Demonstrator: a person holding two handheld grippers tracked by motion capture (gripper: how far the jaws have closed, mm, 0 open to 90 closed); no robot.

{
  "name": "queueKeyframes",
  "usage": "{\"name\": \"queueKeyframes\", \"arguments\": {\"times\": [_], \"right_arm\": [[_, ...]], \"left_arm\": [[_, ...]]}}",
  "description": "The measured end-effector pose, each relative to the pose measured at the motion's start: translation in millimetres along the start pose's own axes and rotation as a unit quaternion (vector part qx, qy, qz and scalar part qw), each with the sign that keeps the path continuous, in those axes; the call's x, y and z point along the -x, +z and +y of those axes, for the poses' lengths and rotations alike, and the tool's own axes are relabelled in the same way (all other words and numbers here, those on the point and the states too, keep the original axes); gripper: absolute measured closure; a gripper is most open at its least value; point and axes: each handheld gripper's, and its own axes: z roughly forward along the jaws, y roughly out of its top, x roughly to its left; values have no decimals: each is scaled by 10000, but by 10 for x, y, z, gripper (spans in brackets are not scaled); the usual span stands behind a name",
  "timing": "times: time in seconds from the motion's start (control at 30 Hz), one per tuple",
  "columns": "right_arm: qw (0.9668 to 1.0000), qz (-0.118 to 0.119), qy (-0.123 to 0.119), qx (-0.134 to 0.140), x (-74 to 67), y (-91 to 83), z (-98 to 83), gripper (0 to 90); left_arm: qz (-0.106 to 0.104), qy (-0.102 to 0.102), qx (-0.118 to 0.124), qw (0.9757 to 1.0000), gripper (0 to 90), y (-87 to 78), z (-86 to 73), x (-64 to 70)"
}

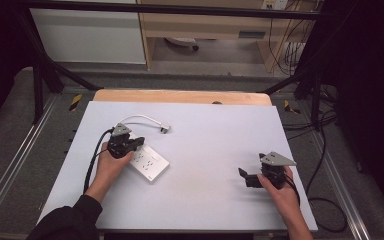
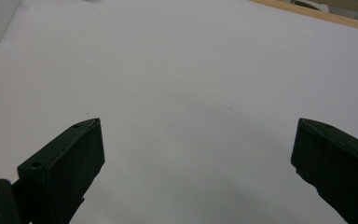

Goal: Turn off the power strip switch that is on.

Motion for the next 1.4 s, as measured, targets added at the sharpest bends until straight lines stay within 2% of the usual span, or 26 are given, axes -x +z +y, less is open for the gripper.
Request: {"name": "queueKeyframes", "arguments": {"times": [0.23,0.43,0.53,0.63,0.67,0.77,0.87,1.07,1.17,1.27,1.4], "right_arm": [[10000,-2,-6,-9,2,2,-2,31],[10000,-10,-7,-12,4,1,-2,31],[10000,-6,-4,-17,3,2,-2,31],[10000,-6,-6,-8,5,1,-2,31],[10000,-7,-6,-7,6,1,-2,31],[10000,-7,-6,-15,4,2,-2,31],[10000,-4,-7,-15,4,2,-2,31],[10000,-3,-11,-8,2,3,-2,31],[10000,-13,-6,-8,5,3,-1,30],[10000,-17,-6,22,6,-2,3,29],[10000,-6,-10,33,2,-1,6,28]], "left_arm": [[22,29,78,10000,897,-2,-2,2],[69,-3,204,9998,816,-18,2,0],[131,-43,275,9995,744,-30,13,-4],[212,-123,357,9991,617,-40,26,-9],[216,-140,394,9989,600,-48,30,-11],[186,-169,512,9984,527,-72,50,-3],[35,-306,677,9972,456,-97,72,2],[10,-285,951,9951,287,-163,136,56],[16,-285,1145,9930,176,-211,172,98],[62,-339,1236,9917,142,-282,205,142],[-29,-341,1345,9903,112,-362,231,175]]}}
